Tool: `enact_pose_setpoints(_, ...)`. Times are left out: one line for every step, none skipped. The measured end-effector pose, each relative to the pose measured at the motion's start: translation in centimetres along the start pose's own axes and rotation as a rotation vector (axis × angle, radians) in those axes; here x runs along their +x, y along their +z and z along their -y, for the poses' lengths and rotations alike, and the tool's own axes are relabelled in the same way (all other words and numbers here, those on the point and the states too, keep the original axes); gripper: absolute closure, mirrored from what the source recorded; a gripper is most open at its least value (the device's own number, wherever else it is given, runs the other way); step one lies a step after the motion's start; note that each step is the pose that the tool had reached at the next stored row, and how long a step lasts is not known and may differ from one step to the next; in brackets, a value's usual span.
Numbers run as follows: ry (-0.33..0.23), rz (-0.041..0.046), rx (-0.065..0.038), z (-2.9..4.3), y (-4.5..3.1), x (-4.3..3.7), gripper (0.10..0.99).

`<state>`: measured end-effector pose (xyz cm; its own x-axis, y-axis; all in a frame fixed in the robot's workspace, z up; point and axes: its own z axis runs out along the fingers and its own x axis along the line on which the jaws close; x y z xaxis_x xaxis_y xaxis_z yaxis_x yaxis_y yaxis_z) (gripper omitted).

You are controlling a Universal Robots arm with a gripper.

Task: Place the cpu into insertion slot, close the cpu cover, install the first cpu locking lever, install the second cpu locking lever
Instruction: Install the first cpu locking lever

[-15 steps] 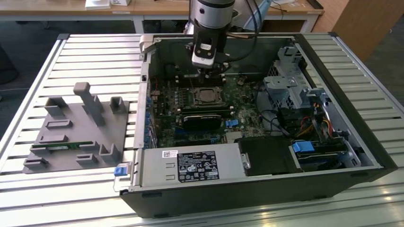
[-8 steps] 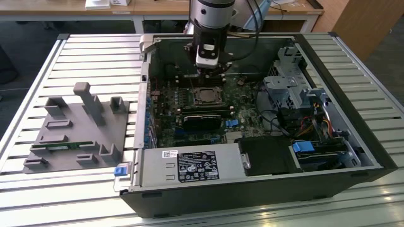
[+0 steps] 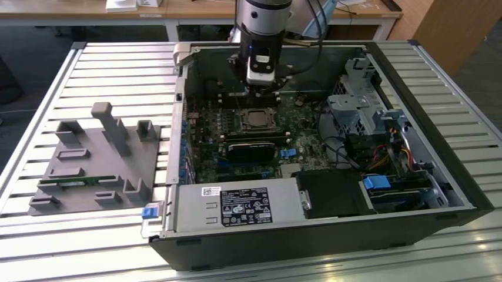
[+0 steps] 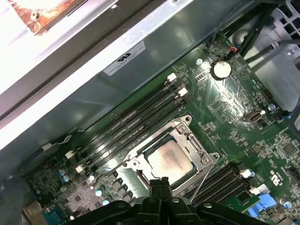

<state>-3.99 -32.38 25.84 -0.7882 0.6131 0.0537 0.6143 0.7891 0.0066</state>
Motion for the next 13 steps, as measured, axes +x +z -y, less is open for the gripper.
enact_pose_setpoints(-0.006,-0.0001,0.0,0.0,0.0,0.0,0.98)
enact_pose_setpoints(-0.013,-0.0001,0.001,0.0,0.0,0.0,0.98)
enact_pose_setpoints(-0.019,-0.0001,0.001,0.0,0.0,0.0,0.98)
enact_pose_setpoints(-0.025,-0.0002,0.001,0.0,0.0,0.0,0.98)
enact_pose_setpoints(-0.032,-0.0002,0.002,0.0,0.0,0.0,0.98)
enact_pose_setpoints(-0.039,-0.0002,0.002,0.0,0.0,0.0,0.98)
enact_pose_setpoints(-0.046,-0.0003,0.002,0.0,0.0,0.0,0.98)
enact_pose_setpoints(-0.053,-0.0004,0.003,0.0,0.0,0.0,0.98)
enact_pose_setpoints(-0.06,-0.0004,0.003,0.0,0.0,0.0,0.98)
enact_pose_setpoints(-0.067,-0.0004,0.004,0.0,0.0,0.0,0.98)
enact_pose_setpoints(-0.076,-0.0005,0.004,0.0,0.0,0.0,0.98)
enact_pose_setpoints(-0.086,-0.0006,0.005,0.0,0.0,0.0,0.98)
enact_pose_setpoints(-0.102,-0.0007,0.005,0.0,0.0,0.0,0.98)
